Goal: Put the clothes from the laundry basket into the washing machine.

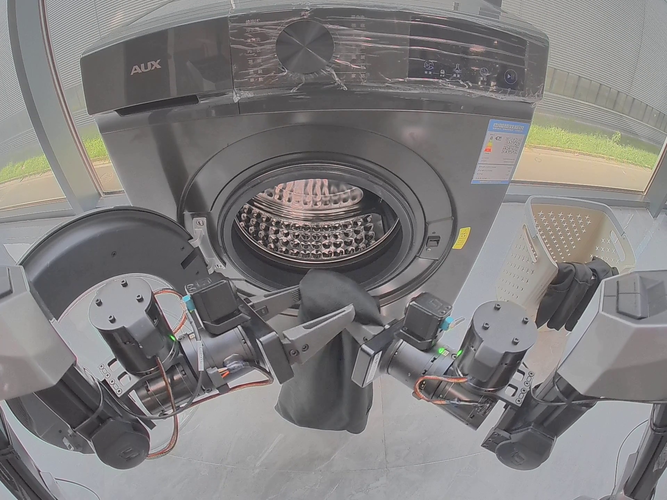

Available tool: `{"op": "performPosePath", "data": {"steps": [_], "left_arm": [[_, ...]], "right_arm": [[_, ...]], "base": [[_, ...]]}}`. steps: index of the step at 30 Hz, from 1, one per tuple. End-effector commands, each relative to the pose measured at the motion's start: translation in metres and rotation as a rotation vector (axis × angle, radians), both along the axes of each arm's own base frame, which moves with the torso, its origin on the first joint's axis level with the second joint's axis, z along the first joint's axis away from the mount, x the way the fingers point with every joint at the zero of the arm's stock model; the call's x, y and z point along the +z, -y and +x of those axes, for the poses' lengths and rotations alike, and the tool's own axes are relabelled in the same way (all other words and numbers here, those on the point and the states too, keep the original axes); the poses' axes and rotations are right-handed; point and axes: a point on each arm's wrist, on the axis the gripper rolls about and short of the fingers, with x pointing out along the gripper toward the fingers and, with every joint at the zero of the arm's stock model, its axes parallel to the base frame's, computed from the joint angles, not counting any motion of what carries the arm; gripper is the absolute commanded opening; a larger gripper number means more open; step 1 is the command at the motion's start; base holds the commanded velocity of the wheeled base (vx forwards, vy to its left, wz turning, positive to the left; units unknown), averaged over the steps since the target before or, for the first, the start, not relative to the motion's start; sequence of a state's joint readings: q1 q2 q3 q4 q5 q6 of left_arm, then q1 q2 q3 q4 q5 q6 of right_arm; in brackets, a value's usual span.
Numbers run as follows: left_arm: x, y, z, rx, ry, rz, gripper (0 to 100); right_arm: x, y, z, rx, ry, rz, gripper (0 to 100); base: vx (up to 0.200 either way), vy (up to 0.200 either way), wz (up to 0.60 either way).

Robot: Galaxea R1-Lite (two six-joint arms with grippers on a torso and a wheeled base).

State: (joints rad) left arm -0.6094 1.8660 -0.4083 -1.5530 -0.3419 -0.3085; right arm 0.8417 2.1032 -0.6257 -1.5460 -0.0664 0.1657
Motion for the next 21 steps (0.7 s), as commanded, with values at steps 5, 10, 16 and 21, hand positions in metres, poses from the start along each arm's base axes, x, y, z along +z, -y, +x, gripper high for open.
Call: {"op": "performPosePath", "data": {"steps": [5,10,16,21], "left_arm": [[-0.002,-0.018,0.004,0.060,-0.013,0.009,100],[-0.018,-0.021,-0.009,0.038,-0.062,0.068,100],[-0.037,-0.018,-0.015,0.016,-0.058,0.176,100],[-0.053,-0.013,-0.017,-0.010,-0.061,0.248,100]], "right_arm": [[0.013,0.021,0.019,-0.125,0.025,0.030,0],[0.022,0.016,0.026,-0.152,0.046,0.054,0],[0.044,0.009,0.030,-0.177,0.053,0.070,0],[0.054,0.007,0.034,-0.226,0.049,0.080,0]], "base": [[0.000,0.000,0.00],[0.000,0.000,0.00],[0.000,0.000,0.00],[0.000,0.000,0.00]]}}
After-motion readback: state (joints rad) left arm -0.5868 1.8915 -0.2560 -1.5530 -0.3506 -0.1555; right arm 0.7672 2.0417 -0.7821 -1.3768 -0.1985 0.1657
